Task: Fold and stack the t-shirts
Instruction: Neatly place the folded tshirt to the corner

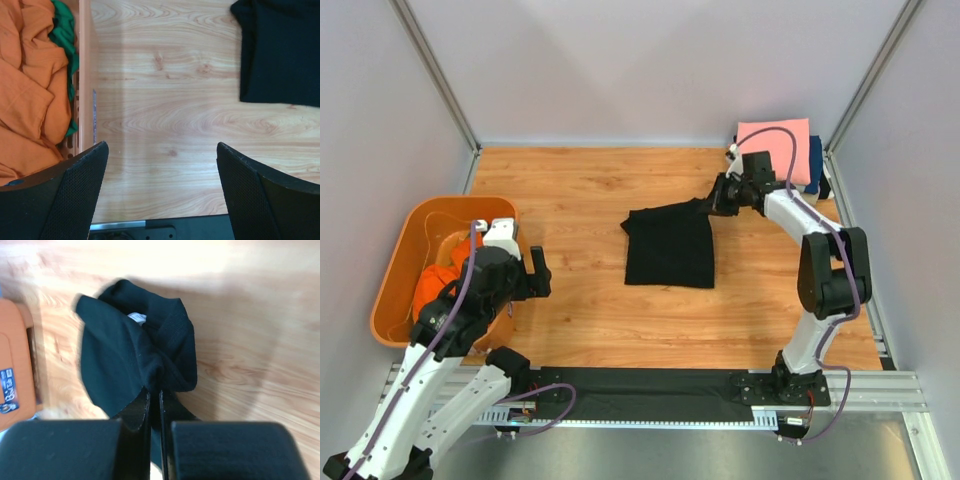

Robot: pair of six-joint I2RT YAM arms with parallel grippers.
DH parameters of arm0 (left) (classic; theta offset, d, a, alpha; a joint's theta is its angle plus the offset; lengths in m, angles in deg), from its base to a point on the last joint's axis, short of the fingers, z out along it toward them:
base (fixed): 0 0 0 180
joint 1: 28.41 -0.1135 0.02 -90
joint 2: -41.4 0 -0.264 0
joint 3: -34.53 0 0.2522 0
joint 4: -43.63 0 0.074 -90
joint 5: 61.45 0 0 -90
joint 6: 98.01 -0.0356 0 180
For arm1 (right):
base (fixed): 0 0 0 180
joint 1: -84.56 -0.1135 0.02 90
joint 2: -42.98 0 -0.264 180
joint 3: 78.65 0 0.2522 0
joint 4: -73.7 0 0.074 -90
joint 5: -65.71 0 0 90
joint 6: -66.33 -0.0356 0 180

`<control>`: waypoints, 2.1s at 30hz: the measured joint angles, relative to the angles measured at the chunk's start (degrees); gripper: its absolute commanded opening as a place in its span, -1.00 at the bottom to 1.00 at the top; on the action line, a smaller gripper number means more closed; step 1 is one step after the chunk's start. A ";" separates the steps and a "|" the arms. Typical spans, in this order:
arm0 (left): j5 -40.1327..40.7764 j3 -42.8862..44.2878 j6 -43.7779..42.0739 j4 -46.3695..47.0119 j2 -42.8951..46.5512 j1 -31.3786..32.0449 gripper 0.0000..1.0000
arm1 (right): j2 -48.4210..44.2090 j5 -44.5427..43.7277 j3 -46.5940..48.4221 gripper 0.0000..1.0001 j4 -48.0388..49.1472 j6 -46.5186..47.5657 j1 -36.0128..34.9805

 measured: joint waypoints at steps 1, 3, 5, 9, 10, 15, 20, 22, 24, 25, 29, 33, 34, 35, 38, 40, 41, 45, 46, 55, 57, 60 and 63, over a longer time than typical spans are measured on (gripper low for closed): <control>-0.02 0.00 0.00 0.04 0.02 0.00 0.89 | -1.46 -1.14 1.29 -1.00 -1.57 1.03 0.17; -0.13 -0.02 0.00 0.15 0.02 0.00 0.89 | -3.93 -3.10 3.67 -1.00 -4.26 3.06 0.74; -0.24 -0.02 -0.02 0.20 0.02 0.00 0.89 | -6.01 -4.90 5.75 -1.00 -6.69 5.03 1.53; -0.55 -0.22 -0.04 0.55 -0.04 0.00 0.88 | -8.20 -7.65 9.42 -1.00 -10.60 7.89 3.23; -0.59 -0.22 -0.04 0.59 -0.07 0.00 0.88 | -8.41 -8.26 10.78 -1.00 -12.00 8.52 3.85; -0.68 -0.22 -0.15 0.79 -0.72 0.00 0.87 | -8.98 -10.14 17.35 -1.00 -16.70 11.82 6.10; -1.05 -0.24 -0.22 0.96 -2.14 0.00 0.86 | -10.51 -9.14 21.70 -1.00 -17.92 15.34 8.52; -1.09 -0.24 -0.22 0.96 -2.64 0.00 0.86 | -10.91 -8.35 23.43 -1.00 -17.88 16.06 9.90; -1.11 -0.24 -0.24 0.96 -3.04 0.00 0.86 | -10.93 -7.78 25.62 -0.99 -17.94 16.63 11.72; -1.16 -0.24 -0.24 0.96 -3.17 0.00 0.86 | -10.93 -7.63 26.43 -0.99 -17.88 16.81 12.37; -1.51 -0.24 -0.26 0.98 -3.37 0.00 0.86 | -10.32 -6.93 31.39 -0.99 -18.08 17.62 15.39; -1.73 -0.26 -0.24 0.98 -3.54 0.00 0.86 | -7.96 -5.49 37.57 -1.00 -18.71 18.43 17.33; -1.73 -0.33 -0.26 1.05 -3.56 0.00 0.86 | -6.80 -4.85 39.71 -1.00 -18.73 18.49 17.75; -1.73 -0.42 -0.26 1.07 -3.58 0.00 0.86 | -5.57 -4.26 41.68 -1.00 -18.69 18.51 18.25; -1.75 -0.79 -0.24 1.14 -3.65 0.00 0.85 | -2.12 -2.45 46.07 -1.00 -18.69 18.45 19.93; -1.75 -0.96 -0.24 1.16 -3.74 0.00 0.86 | -0.04 -1.62 47.87 -1.00 -18.67 18.47 21.00; -1.73 -1.01 -0.24 1.16 -3.74 0.00 0.86 | 0.96 -1.42 48.39 -1.00 -18.69 18.47 21.46; -1.73 -1.07 -0.24 1.20 -3.72 0.00 0.85 | 4.57 -1.16 49.94 -1.00 -19.10 18.49 22.56; -1.70 -1.07 -0.24 1.20 -3.72 0.00 0.84 | 5.66 -1.11 50.66 -1.00 -19.12 18.49 22.71; -1.73 -1.07 -0.24 1.22 -4.76 0.00 0.84 | 16.20 0.33 61.79 -1.00 -17.55 16.65 25.14; -1.73 -1.07 -0.24 1.22 -5.25 0.02 0.83 | 17.18 -0.02 61.88 -0.99 -16.33 15.93 25.64; -1.75 -1.07 -0.24 1.22 -5.88 0.02 0.83 | 18.97 -1.64 62.18 -1.00 -14.23 14.51 26.27; -1.73 -1.07 -0.24 1.25 -6.34 0.02 0.83 | 21.00 -3.19 62.77 -1.00 -11.76 12.85 26.73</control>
